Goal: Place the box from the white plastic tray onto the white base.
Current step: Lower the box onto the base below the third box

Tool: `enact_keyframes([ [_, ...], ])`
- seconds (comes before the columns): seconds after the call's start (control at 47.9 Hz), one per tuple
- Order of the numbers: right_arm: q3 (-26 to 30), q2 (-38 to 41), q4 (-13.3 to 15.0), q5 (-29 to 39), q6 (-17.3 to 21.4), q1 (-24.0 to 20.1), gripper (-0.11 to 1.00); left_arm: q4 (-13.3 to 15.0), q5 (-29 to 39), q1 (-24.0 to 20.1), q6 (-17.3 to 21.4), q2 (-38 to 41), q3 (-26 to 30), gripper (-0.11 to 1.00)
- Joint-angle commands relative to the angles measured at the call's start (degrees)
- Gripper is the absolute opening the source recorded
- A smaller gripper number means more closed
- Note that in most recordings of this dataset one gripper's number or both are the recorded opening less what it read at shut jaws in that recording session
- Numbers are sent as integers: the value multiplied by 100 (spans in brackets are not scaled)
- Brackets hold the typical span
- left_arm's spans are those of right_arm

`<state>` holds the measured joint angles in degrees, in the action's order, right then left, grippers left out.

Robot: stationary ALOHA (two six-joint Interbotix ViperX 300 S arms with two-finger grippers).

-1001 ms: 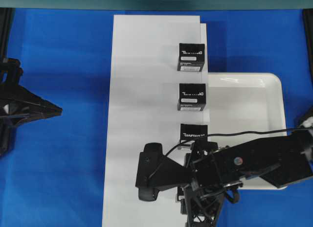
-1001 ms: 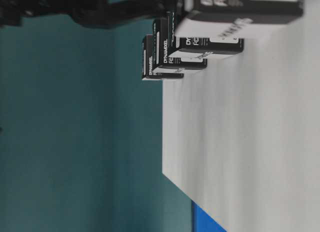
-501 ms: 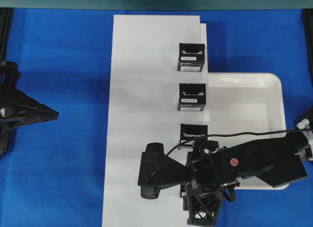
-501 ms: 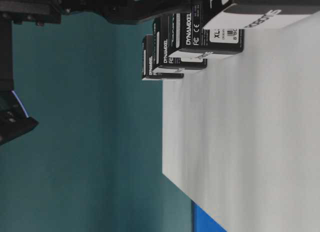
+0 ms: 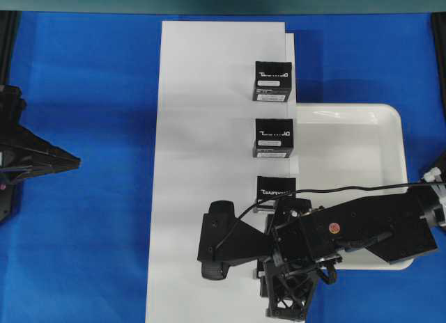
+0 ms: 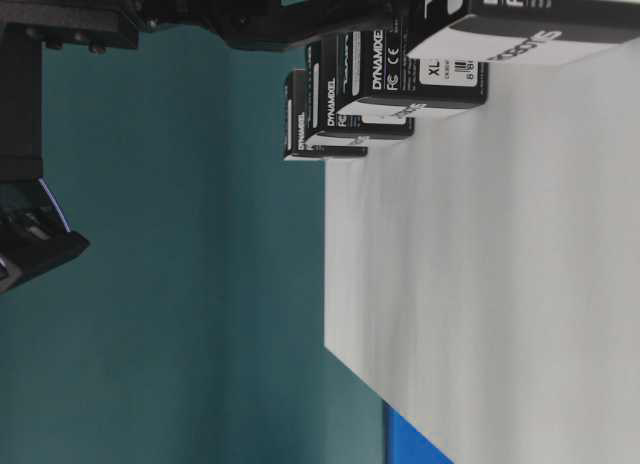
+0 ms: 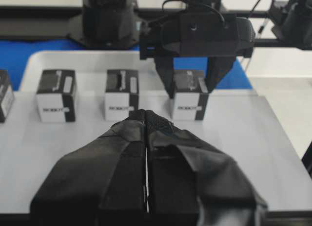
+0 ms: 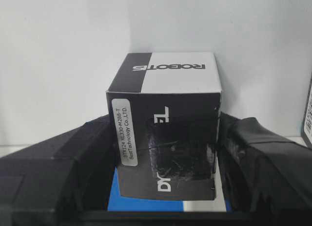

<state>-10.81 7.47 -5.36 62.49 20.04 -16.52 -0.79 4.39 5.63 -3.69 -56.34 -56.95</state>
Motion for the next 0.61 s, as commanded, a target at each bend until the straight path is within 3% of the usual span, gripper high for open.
enact_keyframes([
  [0.0, -35, 62, 18, -35, -18, 44, 61, -9, -26, 18, -9, 26, 132, -5],
  [0.522, -79, 44, 26, -35, -53, 44, 61, -9, 79, 9, -9, 9, 114, -5],
  [0.584, -88, 44, 53, -35, -53, 35, 70, -9, 79, 18, -9, 9, 123, -5],
])
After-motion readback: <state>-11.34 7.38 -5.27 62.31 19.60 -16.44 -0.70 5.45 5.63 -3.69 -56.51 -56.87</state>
